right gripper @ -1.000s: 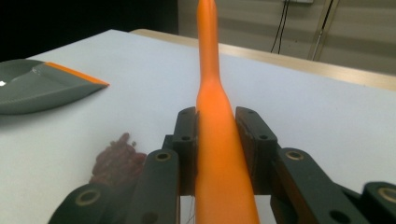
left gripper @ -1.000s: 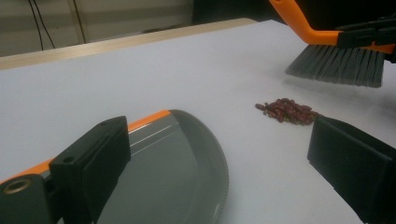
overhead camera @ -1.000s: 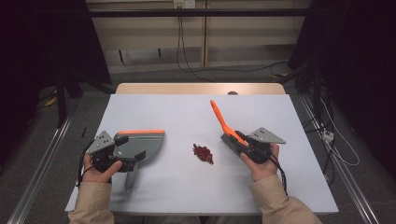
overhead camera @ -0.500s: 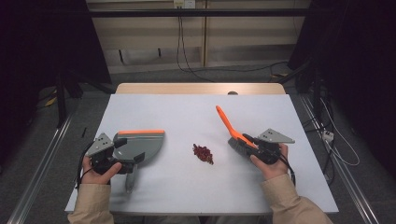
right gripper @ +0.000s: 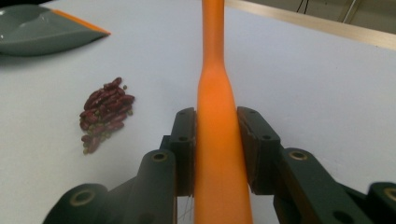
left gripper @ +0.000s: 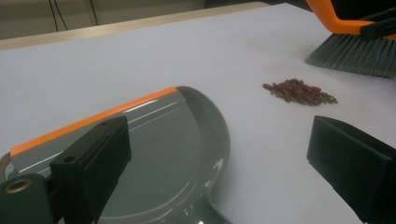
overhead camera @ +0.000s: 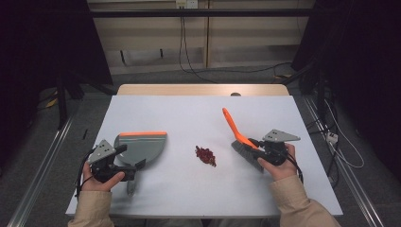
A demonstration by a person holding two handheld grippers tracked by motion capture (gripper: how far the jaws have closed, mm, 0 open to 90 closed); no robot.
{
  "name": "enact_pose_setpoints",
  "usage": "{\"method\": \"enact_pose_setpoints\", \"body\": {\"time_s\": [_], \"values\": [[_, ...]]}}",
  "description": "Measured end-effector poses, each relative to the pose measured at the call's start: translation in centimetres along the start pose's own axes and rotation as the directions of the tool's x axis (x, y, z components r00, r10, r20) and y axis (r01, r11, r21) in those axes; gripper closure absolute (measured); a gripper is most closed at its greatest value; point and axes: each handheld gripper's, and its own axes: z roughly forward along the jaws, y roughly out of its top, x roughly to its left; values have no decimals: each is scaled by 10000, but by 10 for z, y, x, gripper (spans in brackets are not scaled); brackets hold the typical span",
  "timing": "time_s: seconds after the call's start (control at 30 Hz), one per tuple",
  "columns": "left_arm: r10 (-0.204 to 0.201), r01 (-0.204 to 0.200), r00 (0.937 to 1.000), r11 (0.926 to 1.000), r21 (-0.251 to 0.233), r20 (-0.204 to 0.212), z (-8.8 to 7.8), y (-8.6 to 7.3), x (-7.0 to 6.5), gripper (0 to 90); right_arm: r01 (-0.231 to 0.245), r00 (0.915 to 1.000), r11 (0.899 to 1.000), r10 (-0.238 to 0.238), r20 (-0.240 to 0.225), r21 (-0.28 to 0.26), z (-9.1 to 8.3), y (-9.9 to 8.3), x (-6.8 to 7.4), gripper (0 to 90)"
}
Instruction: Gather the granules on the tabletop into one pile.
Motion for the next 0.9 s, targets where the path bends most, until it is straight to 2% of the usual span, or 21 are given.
{"method": "enact_pose_setpoints", "body": {"time_s": [0.1,0.23,0.3,0.47,0.6,0.73,0.9], "values": [[-73,74,9999,9999,113,-133,-1,-3,-1,62,-16,10000,9997,15,30,255,2,2,-1,644],[-155,158,9997,9998,137,-197,-3,-5,-3,62,66,10000,9981,-71,68,610,5,8,-1,643],[-127,132,9996,9997,210,-250,-4,-5,-5,62,51,9999,9978,-44,-117,661,6,11,-1,633],[-129,142,9994,9991,406,-325,-2,-7,-7,66,117,9997,9955,-97,-214,943,10,13,1,624],[-128,149,9991,9985,530,-395,-2,-9,-7,78,128,9998,9958,-115,-152,908,10,13,1,624],[-237,274,9977,9979,584,-636,-5,-12,-5,96,116,9999,9972,-110,-86,741,8,15,2,624],[-194,281,9953,9954,917,-944,-6,-16,-5,114,151,9998,9975,-143,-120,691,10,16,3,624]]}}
